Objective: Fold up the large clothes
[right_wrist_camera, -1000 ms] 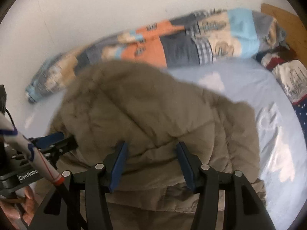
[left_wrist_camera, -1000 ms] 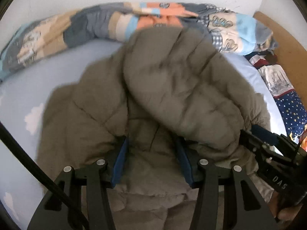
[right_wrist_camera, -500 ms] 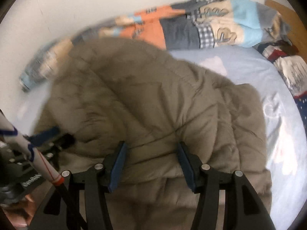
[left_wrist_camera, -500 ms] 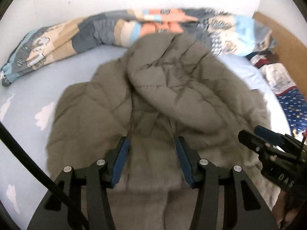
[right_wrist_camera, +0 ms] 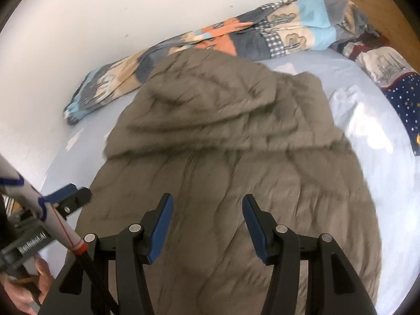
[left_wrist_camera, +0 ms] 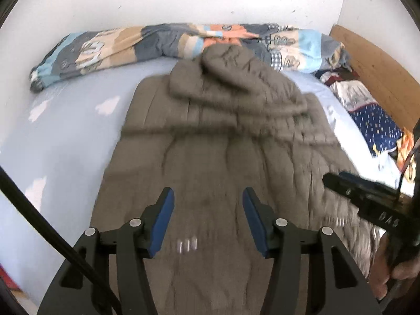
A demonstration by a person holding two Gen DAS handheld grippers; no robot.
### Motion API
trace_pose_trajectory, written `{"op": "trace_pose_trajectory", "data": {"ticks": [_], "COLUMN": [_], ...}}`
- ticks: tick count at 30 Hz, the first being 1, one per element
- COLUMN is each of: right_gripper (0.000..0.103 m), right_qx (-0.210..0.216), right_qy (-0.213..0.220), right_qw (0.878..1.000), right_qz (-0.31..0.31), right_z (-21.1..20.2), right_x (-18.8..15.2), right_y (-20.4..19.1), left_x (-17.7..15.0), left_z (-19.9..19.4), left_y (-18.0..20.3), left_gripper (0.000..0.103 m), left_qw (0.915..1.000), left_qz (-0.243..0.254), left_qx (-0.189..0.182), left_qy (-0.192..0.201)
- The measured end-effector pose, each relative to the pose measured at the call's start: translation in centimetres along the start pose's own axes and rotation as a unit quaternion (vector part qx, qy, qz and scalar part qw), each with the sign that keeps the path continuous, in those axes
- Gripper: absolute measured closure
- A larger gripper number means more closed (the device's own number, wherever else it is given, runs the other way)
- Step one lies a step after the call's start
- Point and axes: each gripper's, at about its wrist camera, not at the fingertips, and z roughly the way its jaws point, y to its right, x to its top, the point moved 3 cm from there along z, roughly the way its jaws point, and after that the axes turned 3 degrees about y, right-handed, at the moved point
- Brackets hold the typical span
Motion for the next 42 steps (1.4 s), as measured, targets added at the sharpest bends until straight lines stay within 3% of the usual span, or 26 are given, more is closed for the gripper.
{"op": "trace_pose_trajectory", "data": {"ticks": [5,11,21,32,42], "right_gripper": [0.043,0.043,0.043,0.037,0.033], "right_qx": [0.010,-0.005,-0.049,-0.066,-0.071], "right_qy": [-0.004,-0.023,-0.037,-0.056,-0.064], "right_qw": [1.000,0.999,0.998,0.995,0.994], "right_qz": [-0.028,-0.033,-0.034,-0.049,-0.054], "right_z": [-2.9,-3.9,-3.8,-2.2,-1.3], "right_x": [-5.1,-9.5,-12.5,-13.5,-14.0], "right_y": [-1.5,-0.5,2.8,3.0,3.0], "left_x": [-5.3,-8.1,-9.7,-10.6,-10.7], "left_z": [-1.5,-1.8,0.3,1.4,1.6], "left_y": [-0.2,-0.7,-4.0,-3.1,-2.5], "left_gripper": [0.050,0.049,0.049,0.044,0.043], "left_qw": [0.9997,0.9990,0.9970,0.9933,0.9909], "left_qz": [-0.013,-0.007,-0.026,0.038,0.064], "left_qx": [0.012,0.043,0.070,0.107,0.118], "left_qy": [-0.016,-0.007,-0.020,-0.019,-0.015]}}
